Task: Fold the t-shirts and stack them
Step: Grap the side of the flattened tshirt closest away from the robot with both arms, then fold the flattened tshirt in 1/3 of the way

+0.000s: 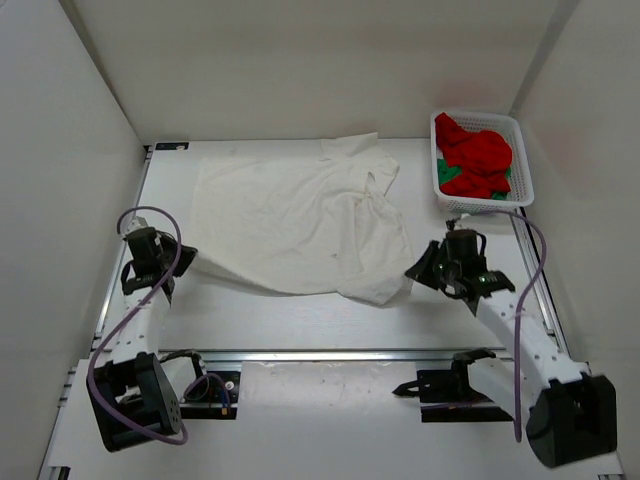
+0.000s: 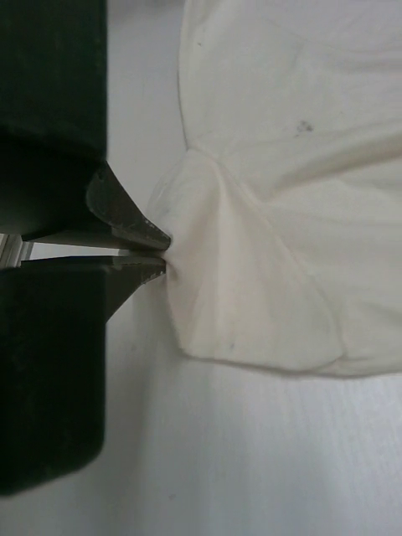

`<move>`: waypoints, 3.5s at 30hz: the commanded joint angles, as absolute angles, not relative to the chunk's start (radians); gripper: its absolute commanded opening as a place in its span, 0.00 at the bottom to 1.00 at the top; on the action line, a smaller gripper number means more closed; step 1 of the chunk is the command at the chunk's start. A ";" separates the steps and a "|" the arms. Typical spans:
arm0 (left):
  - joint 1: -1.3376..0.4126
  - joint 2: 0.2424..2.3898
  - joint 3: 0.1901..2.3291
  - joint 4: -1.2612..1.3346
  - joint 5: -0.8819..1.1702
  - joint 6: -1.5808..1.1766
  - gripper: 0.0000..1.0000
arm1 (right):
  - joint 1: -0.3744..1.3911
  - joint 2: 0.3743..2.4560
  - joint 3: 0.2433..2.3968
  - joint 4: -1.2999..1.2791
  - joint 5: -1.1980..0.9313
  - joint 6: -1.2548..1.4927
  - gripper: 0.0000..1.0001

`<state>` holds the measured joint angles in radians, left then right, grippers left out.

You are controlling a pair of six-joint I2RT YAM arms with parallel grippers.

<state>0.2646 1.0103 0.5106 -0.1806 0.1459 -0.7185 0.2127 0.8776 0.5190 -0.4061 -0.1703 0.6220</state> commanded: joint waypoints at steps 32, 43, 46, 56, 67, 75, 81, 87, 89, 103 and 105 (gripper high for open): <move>0.354 1.517 0.842 -0.025 0.209 -0.824 0.35 | 0.153 1.985 1.699 -0.402 -0.259 0.460 0.29; 0.397 1.400 0.529 0.021 0.253 -0.810 0.39 | 0.068 1.542 0.904 0.020 -0.238 0.546 0.19; 0.396 1.420 0.520 0.020 0.242 -0.808 0.42 | 0.040 1.571 0.870 0.054 -0.253 0.552 0.32; 0.359 1.520 0.535 0.057 0.199 -0.831 0.40 | 0.034 1.770 0.959 0.103 -0.284 0.581 0.42; 0.338 1.551 0.558 0.104 0.181 -0.856 0.06 | 0.046 1.818 1.000 0.124 -0.262 0.609 0.00; 0.279 1.401 0.635 0.032 0.164 -0.827 0.00 | 0.003 1.567 0.821 0.080 -0.204 0.618 0.00; 0.317 1.283 0.548 0.009 0.215 -0.813 0.00 | 0.005 1.387 0.631 0.003 -0.186 0.623 0.00; 0.324 1.180 0.488 -0.101 0.163 -0.759 0.00 | -0.005 1.165 0.402 -0.075 -0.193 0.646 0.00; 0.322 1.141 0.476 -0.135 0.128 -0.746 0.00 | -0.027 1.102 0.355 -0.092 -0.216 0.664 0.00; 0.327 1.154 0.499 -0.226 0.045 -0.686 0.02 | -0.166 0.979 0.302 -0.152 -0.235 0.634 0.00; 0.313 1.135 0.477 -0.229 0.044 -0.683 0.18 | -0.120 0.970 0.298 -0.167 -0.190 0.641 0.17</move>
<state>0.3279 1.1755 0.4770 -0.2359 0.0998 -0.6979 -0.1509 0.9741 0.3065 -0.1741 -0.2512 0.6529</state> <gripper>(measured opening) 0.139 0.130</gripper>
